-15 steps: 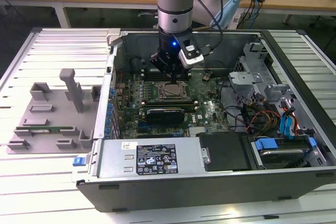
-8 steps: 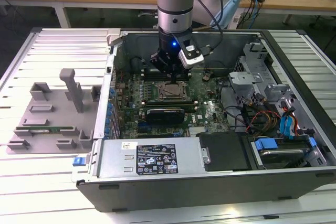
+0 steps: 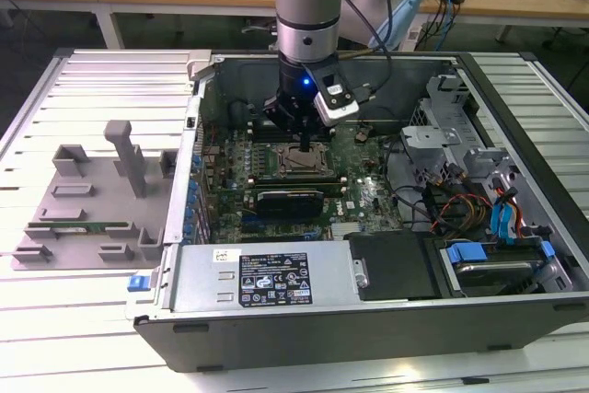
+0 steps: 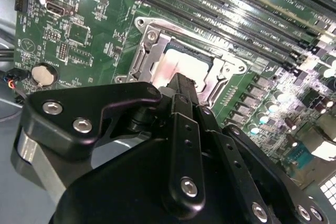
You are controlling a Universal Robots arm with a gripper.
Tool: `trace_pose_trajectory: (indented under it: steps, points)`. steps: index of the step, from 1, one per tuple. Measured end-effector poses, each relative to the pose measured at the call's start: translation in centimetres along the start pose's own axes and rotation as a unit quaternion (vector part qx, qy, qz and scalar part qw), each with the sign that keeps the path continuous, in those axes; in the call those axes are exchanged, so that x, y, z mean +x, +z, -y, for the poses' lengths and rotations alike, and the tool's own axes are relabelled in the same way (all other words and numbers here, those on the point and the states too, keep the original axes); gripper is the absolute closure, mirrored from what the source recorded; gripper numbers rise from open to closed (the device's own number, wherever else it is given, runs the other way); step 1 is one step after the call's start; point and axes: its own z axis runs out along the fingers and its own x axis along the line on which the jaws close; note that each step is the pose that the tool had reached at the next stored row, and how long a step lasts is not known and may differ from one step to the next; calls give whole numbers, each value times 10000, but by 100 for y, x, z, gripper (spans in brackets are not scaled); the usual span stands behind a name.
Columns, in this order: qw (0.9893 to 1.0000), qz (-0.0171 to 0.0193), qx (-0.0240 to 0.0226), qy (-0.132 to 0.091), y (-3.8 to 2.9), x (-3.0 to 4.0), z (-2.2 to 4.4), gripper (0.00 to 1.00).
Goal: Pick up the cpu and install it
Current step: 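Install the first cpu locking lever, then install the second cpu locking lever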
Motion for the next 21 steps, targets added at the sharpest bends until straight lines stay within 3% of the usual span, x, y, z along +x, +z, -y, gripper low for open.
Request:
trace_pose_trajectory:
  steps: [3,8,21]
  points:
    - [10000,0,1,1,-16,-1,11,89]
    - [10000,0,1,0,-117,-8,12,89]
    - [10000,0,1,0,-127,-9,12,89]
